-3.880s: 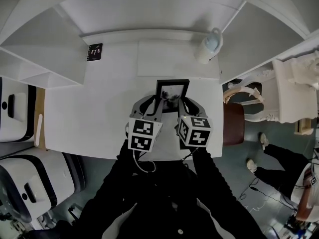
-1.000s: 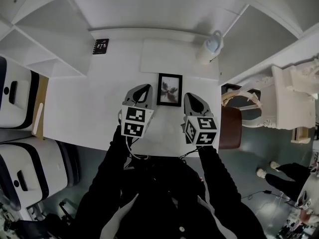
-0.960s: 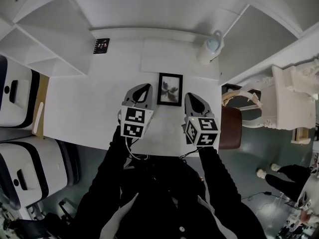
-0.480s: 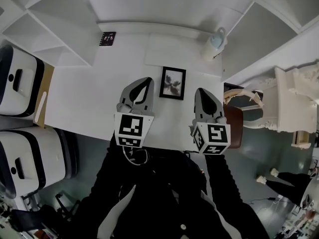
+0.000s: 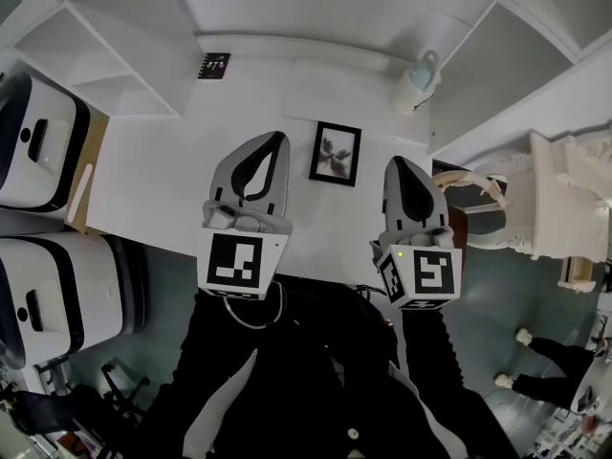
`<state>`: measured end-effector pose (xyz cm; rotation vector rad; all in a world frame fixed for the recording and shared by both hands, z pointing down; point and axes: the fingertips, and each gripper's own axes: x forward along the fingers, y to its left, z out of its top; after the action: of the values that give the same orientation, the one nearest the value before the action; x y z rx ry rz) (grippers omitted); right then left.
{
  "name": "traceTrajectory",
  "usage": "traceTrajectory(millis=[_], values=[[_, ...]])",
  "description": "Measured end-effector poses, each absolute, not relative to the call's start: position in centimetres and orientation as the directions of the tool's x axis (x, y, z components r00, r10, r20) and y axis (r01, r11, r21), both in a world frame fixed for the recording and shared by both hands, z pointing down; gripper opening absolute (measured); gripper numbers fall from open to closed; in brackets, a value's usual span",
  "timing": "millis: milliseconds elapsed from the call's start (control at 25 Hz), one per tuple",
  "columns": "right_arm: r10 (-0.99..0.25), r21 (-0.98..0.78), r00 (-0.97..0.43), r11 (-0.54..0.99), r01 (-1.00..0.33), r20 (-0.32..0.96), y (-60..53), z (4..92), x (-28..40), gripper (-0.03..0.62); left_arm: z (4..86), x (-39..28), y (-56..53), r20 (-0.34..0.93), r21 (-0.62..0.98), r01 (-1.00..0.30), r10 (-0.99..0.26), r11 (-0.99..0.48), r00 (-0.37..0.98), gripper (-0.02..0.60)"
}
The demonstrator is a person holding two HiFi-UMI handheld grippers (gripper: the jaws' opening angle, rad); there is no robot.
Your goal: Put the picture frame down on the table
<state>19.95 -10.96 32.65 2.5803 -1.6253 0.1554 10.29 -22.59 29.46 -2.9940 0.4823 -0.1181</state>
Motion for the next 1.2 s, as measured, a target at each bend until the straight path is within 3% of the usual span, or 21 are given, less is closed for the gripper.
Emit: traceTrajectory(millis=[400, 1200], values=[[-0.897, 0.051, 0.439, -0.437, -0.898, 0.049, -10.3, 28.8, 19.4, 0.002, 27.2, 9.1, -20.9, 0.03, -0.216, -0.308, -0.322, -0.927, 0.946, 0.002], [-0.895, 0.029, 0.441, -0.441, -0.897, 0.063, -10.4, 28.8, 20.1, 0.002, 27.3, 9.7, -20.0, 0.052, -0.214, -0.275, -0.292, -0.937, 0.955, 0.002]])
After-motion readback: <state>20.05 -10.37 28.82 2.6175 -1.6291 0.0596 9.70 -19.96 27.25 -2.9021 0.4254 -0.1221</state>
